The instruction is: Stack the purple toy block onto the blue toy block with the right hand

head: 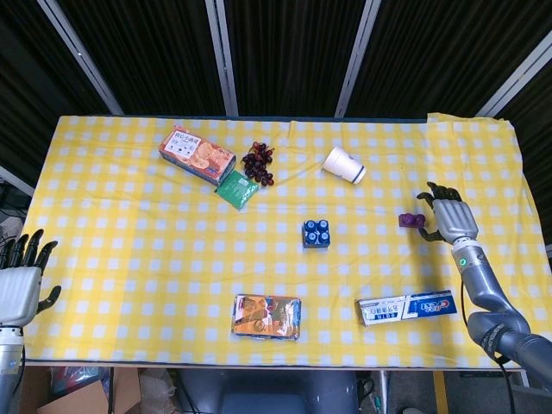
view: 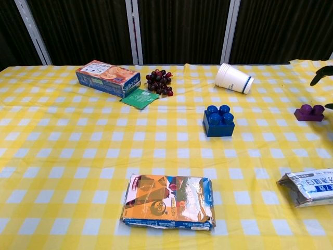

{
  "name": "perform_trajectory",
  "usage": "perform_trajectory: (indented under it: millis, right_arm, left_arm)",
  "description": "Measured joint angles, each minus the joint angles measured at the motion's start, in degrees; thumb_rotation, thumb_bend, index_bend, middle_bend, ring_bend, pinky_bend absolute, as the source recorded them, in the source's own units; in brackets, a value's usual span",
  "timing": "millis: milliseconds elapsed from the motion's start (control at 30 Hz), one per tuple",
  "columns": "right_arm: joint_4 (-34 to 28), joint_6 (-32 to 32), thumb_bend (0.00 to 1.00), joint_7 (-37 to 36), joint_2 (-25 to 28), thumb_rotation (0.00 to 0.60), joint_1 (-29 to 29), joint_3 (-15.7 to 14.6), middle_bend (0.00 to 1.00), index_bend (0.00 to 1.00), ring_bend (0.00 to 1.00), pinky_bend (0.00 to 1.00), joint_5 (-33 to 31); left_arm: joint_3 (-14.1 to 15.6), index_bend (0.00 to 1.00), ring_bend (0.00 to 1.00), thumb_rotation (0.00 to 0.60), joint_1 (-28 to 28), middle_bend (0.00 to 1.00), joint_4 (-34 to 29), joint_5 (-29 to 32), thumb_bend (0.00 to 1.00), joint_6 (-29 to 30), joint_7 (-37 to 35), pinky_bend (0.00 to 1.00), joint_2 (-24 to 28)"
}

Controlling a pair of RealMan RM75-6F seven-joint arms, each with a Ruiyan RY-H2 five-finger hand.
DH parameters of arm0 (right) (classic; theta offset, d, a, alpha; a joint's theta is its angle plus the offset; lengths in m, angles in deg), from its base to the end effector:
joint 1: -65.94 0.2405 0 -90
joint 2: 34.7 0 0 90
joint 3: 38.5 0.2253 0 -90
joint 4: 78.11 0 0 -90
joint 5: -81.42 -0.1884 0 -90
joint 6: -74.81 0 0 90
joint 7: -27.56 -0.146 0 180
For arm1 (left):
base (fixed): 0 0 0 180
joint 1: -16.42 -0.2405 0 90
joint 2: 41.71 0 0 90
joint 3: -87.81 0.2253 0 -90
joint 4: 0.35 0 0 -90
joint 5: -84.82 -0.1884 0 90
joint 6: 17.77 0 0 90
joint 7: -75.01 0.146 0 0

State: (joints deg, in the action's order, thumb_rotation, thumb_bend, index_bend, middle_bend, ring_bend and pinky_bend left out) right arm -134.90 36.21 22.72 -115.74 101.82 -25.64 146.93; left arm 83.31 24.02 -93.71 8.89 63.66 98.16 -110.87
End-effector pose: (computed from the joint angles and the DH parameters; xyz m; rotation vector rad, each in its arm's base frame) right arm -0.2868 -0.3710 0.1007 1.5172 -1.1292 0.6388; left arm -0.2797 0.1949 0.1416 -1.4036 -0.7728 -0.6041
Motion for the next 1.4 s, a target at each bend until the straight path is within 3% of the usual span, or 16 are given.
perform_trajectory:
  millis: [900,1400]
  right_arm:
    - [18.7,5.8,0.39,-12.6,-10.1,0.600,3.4,-3.5,0.00,0.31,0.00,0.00,6.9]
    - [23.4,5.8,0.39,-18.3,-12.2,0.600,4.4,-4.8,0.00,0.35,0.00,0.00,10.4]
  left_arm:
    - [0.0,0.15,0.00,0.600,1.1,0.00,1.0,2.5,0.31,-1.1,3.7,0.06,-1.9]
    - [0.0,0.15,0.00,0.600,1.6,0.00,1.3,3.4,0.31,-1.5,4.5,0.06,-2.3]
